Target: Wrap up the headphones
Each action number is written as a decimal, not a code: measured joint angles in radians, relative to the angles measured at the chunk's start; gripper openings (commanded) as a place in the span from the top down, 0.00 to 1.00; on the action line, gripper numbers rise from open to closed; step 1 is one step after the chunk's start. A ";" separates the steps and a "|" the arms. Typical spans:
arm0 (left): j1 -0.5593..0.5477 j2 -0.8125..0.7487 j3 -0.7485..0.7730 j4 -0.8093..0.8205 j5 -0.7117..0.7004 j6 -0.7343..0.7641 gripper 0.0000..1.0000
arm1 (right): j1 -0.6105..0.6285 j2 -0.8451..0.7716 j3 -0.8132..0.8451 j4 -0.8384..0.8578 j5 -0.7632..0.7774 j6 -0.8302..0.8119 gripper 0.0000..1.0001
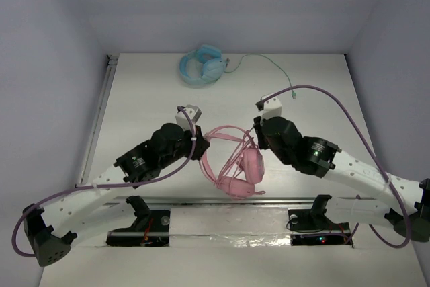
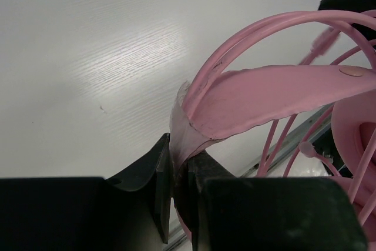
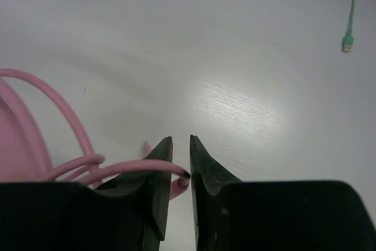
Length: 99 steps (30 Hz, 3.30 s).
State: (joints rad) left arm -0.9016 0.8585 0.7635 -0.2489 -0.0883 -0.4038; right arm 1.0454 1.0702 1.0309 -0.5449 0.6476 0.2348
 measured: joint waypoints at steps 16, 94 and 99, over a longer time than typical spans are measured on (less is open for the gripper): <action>0.018 -0.071 0.077 -0.008 -0.027 0.003 1.00 | -0.106 -0.232 -0.429 0.643 -0.365 0.201 0.61; 0.101 0.047 0.282 0.095 0.002 -0.102 1.00 | -0.213 -0.079 -0.630 1.069 -0.281 0.231 0.46; 0.101 0.047 0.282 0.095 0.008 -0.105 1.00 | -0.215 -0.030 -0.630 1.126 -0.330 0.234 0.56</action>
State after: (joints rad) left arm -0.8005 0.9058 1.0454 -0.1535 -0.0799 -0.5087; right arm 0.8307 1.0401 0.4007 0.5808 0.3172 0.4690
